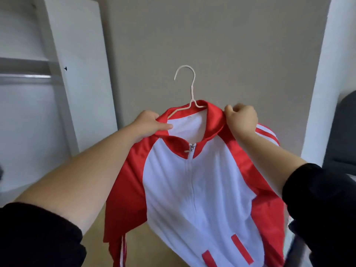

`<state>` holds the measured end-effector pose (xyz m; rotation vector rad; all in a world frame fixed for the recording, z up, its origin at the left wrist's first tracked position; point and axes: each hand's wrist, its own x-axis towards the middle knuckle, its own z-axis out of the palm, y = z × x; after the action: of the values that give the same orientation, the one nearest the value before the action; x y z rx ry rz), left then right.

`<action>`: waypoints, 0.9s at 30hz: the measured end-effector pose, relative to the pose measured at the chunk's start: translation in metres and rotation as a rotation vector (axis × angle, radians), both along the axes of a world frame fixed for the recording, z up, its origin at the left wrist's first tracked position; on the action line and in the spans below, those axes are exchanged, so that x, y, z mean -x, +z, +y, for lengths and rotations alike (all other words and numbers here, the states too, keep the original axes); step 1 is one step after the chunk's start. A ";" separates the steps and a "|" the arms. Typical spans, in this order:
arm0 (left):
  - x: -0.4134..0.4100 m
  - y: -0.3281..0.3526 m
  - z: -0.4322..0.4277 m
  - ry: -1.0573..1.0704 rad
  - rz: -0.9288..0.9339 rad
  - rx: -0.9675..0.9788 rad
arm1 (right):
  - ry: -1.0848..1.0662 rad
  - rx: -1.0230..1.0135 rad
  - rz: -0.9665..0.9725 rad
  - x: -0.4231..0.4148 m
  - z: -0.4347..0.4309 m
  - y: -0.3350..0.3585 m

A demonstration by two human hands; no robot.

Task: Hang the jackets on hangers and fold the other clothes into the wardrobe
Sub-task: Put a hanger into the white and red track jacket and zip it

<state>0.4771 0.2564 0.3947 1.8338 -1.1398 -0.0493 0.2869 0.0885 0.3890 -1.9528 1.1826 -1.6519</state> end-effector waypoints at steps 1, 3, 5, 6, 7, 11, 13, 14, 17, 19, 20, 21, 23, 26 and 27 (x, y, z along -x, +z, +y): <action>-0.007 0.001 0.004 -0.010 0.066 0.034 | 0.005 0.035 0.003 -0.009 -0.001 0.001; -0.023 0.002 0.008 0.018 0.112 0.073 | 0.044 0.136 0.006 -0.027 -0.001 0.002; -0.036 0.006 0.010 0.064 0.125 0.118 | 0.202 0.252 0.005 -0.043 0.008 -0.003; -0.042 0.009 0.010 0.086 0.130 0.142 | 0.302 0.314 0.015 -0.049 0.018 -0.008; -0.049 0.012 0.011 0.109 0.130 0.162 | 0.403 0.392 0.050 -0.055 0.028 -0.012; -0.066 0.025 0.015 0.171 0.117 0.198 | 0.459 0.646 0.516 -0.083 0.048 -0.024; -0.073 0.027 0.018 0.164 0.114 0.195 | 0.396 0.746 0.638 -0.096 0.051 -0.021; -0.078 0.027 0.019 0.168 0.100 0.186 | 0.370 0.784 0.587 -0.100 0.054 -0.020; -0.092 0.022 0.027 0.218 0.017 0.141 | 0.337 0.822 0.410 -0.106 0.060 -0.018; -0.101 0.015 0.032 0.254 -0.024 0.120 | 0.467 0.844 0.599 -0.112 0.060 -0.030; -0.103 0.010 0.035 0.266 -0.049 0.110 | 0.565 0.744 0.770 -0.114 0.063 -0.035; -0.105 0.005 0.037 0.274 -0.078 0.098 | 0.626 0.615 0.898 -0.115 0.063 -0.039; -0.107 -0.003 0.040 0.285 -0.133 0.068 | 0.616 0.486 0.774 -0.118 0.058 -0.043; -0.113 -0.010 0.048 0.298 -0.174 0.056 | 0.416 0.451 0.321 -0.115 0.044 -0.038; -0.116 -0.011 0.052 0.301 -0.180 0.056 | 0.388 0.381 0.295 -0.115 0.039 -0.036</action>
<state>0.5928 0.3080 0.3832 1.9700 -0.9630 0.3242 0.4019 0.1271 0.3531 -2.5330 0.5369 -1.4959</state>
